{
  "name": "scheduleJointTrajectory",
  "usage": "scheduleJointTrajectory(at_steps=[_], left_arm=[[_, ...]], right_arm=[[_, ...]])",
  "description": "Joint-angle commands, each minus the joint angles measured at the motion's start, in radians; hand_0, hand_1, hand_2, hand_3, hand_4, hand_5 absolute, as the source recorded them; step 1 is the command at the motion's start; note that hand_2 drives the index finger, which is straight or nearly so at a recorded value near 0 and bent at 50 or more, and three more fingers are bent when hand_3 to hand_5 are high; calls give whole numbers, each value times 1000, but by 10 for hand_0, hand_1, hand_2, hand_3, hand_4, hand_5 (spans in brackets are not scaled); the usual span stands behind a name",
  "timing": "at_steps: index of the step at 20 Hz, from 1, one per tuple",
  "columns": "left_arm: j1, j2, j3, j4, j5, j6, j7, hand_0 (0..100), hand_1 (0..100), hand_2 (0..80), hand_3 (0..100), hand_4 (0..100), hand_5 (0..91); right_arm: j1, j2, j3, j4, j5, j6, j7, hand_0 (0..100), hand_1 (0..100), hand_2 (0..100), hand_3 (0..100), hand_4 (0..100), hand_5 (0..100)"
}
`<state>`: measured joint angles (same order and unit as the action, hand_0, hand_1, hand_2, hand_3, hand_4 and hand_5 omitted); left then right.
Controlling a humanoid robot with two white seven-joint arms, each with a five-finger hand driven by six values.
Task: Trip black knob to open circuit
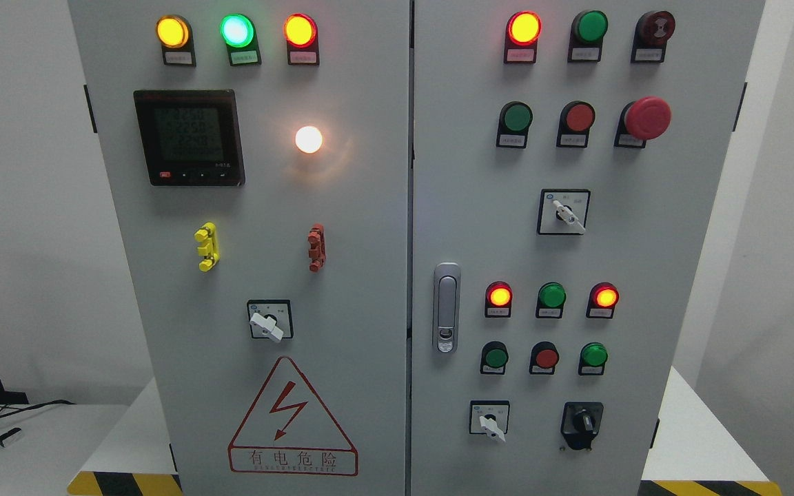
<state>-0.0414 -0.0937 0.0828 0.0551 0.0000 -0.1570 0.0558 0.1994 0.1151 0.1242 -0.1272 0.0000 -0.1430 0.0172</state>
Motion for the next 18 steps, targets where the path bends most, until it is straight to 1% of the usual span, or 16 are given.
scheduleJointTrajectory(at_steps=[1, 7, 9, 11, 12, 13, 15, 17, 18], left_arm=[[0, 0, 0, 0, -31, 1, -1, 120, 389, 0, 0, 0, 0], [0, 0, 0, 0, -31, 1, -1, 120, 389, 0, 0, 0, 0], [0, 0, 0, 0, -31, 1, -1, 120, 389, 0, 0, 0, 0], [0, 0, 0, 0, -31, 1, -1, 120, 389, 0, 0, 0, 0], [0, 0, 0, 0, -31, 1, -1, 120, 389, 0, 0, 0, 0], [0, 0, 0, 0, -31, 1, -1, 120, 389, 0, 0, 0, 0], [0, 0, 0, 0, -31, 1, -1, 120, 389, 0, 0, 0, 0], [0, 0, 0, 0, -31, 1, -1, 120, 389, 0, 0, 0, 0], [0, 0, 0, 0, -31, 1, -1, 120, 389, 0, 0, 0, 0]], right_arm=[[0, 0, 0, 0, -15, 0, 4, 23, 190, 29, 125, 39, 28], [2, 0, 0, 0, -15, -1, 4, 23, 190, 30, 126, 40, 29], [20, 2, 0, -34, -14, -1, 3, 23, 190, 31, 126, 40, 29], [112, -6, 0, -179, -17, 5, 10, 23, 191, 31, 127, 41, 29], [156, -9, 0, -260, -15, 26, 15, 22, 192, 33, 130, 43, 30], [201, -11, -1, -340, -12, 55, 29, 21, 195, 36, 134, 47, 35], [291, -18, -11, -507, -12, 79, 69, 21, 198, 38, 139, 50, 38], [366, -41, -11, -638, -15, 88, 73, 20, 199, 41, 141, 51, 39], [399, -44, -11, -693, -20, 86, 75, 20, 199, 43, 141, 52, 40]])
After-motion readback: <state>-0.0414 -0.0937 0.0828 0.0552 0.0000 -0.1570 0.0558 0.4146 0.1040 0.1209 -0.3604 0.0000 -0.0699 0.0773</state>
